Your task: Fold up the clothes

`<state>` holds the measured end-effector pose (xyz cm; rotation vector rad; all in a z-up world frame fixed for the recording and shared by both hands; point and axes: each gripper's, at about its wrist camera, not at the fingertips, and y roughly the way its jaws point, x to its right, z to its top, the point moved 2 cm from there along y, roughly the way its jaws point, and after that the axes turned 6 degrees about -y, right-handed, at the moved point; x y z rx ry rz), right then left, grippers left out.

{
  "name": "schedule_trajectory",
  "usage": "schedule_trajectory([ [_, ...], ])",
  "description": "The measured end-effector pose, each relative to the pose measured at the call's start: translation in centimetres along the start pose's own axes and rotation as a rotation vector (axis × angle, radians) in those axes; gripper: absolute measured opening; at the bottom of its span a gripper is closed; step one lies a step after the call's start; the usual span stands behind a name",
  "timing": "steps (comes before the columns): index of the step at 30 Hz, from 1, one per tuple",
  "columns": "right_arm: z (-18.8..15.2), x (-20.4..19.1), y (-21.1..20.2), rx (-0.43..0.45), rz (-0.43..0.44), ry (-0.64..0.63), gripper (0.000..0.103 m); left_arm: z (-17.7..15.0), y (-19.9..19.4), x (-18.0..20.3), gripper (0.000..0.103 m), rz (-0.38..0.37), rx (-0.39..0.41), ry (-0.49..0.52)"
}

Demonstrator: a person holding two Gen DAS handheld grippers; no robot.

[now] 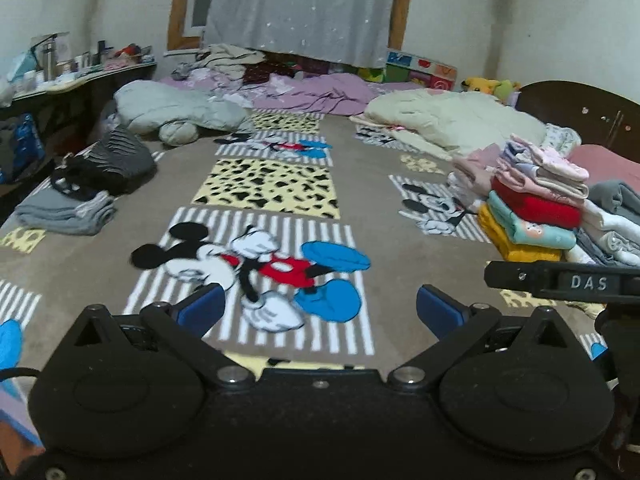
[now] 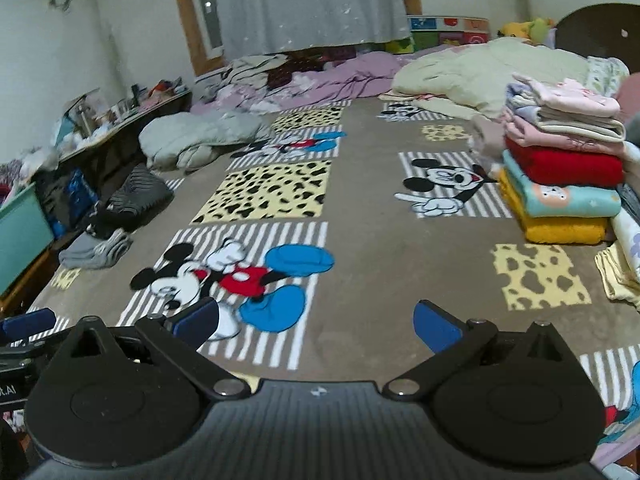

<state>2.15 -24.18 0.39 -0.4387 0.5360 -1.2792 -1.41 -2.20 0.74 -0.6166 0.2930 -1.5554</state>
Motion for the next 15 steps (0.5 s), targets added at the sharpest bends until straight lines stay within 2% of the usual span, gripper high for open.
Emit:
schedule_trajectory([
  [2, -0.3, -0.9, -0.1, -0.007, 0.004, -0.012, 0.103, -0.1, -0.7, -0.3, 0.103, 0.039, 0.009, -0.002],
  [5, -0.5, -2.1, -0.5, -0.009, 0.009, -0.028, 0.103, -0.3, -1.8, -0.8, 0.103, 0.051, 0.032, 0.015],
  [9, -0.7, -3.3, -1.3, -0.010, 0.019, -0.046, 0.103, -0.8, -2.1, -0.4, 0.103, 0.098, 0.021, 0.069],
  [15, -1.3, -3.8, -2.4, -0.014, 0.001, -0.048, 0.103, -0.9, -2.3, -0.7, 0.103, 0.075, 0.006, 0.032],
])
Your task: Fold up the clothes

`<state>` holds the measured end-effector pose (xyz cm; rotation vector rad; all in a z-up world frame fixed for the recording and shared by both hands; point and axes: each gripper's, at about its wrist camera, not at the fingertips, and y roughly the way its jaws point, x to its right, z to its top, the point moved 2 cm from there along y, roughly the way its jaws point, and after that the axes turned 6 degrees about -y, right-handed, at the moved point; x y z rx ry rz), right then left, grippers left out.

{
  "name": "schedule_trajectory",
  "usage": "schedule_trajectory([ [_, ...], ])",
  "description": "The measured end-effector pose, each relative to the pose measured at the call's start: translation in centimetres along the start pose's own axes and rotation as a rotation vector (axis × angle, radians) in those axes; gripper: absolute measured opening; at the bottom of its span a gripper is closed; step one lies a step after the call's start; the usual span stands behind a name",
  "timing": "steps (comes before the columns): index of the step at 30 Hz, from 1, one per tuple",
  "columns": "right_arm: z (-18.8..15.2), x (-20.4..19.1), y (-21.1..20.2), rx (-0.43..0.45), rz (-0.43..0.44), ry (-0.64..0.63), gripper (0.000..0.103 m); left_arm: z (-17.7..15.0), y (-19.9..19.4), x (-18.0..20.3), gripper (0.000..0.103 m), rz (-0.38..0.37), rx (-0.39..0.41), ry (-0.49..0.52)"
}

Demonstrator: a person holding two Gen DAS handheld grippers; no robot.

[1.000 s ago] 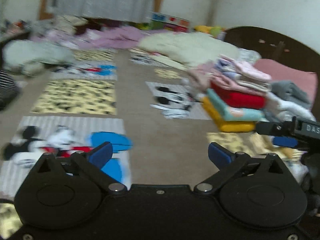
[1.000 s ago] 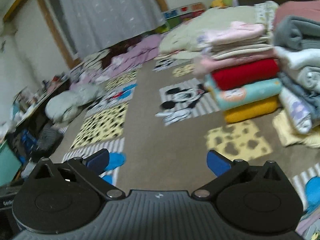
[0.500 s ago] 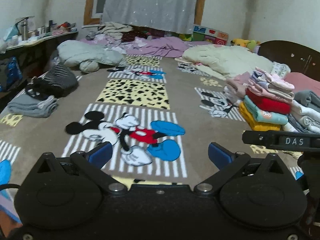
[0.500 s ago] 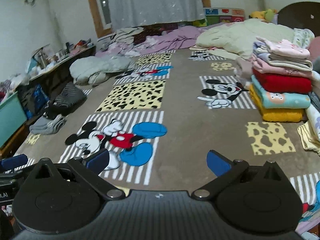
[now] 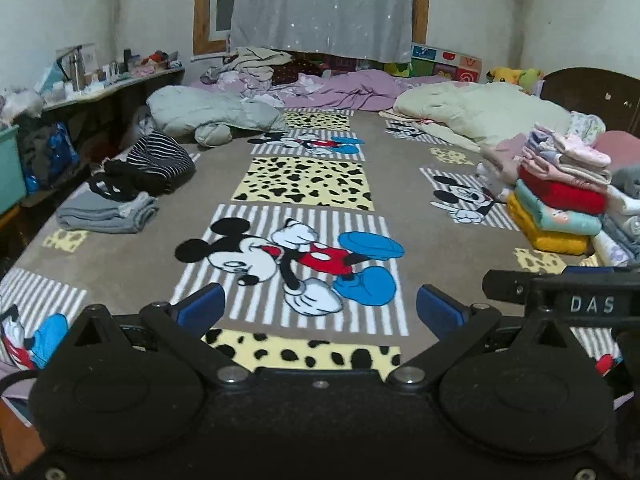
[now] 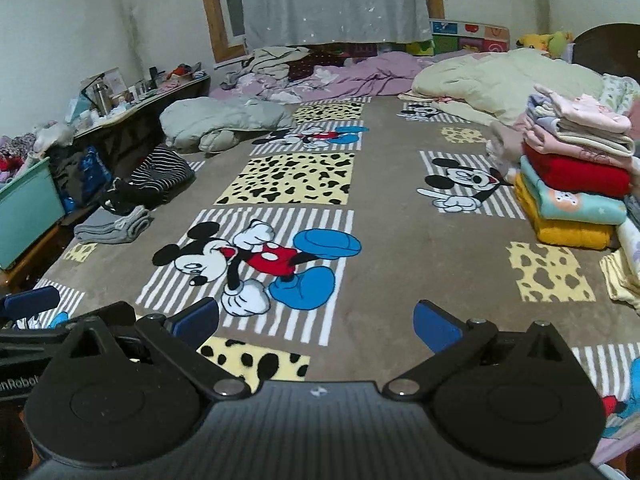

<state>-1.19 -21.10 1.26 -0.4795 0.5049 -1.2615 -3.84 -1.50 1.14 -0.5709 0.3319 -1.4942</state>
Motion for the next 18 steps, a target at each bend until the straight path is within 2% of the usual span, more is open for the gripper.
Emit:
schedule_trajectory([
  [12, -0.6, 0.9, -0.7, -0.008, 0.021, 0.030, 0.103, -0.5, 1.1, 0.6, 0.103, -0.024, -0.047, 0.005],
  [18, -0.8, 1.0, 0.4, -0.027, 0.038, 0.041, 0.103, -0.2, 1.3, 0.4, 0.103, -0.010, -0.003, 0.004],
])
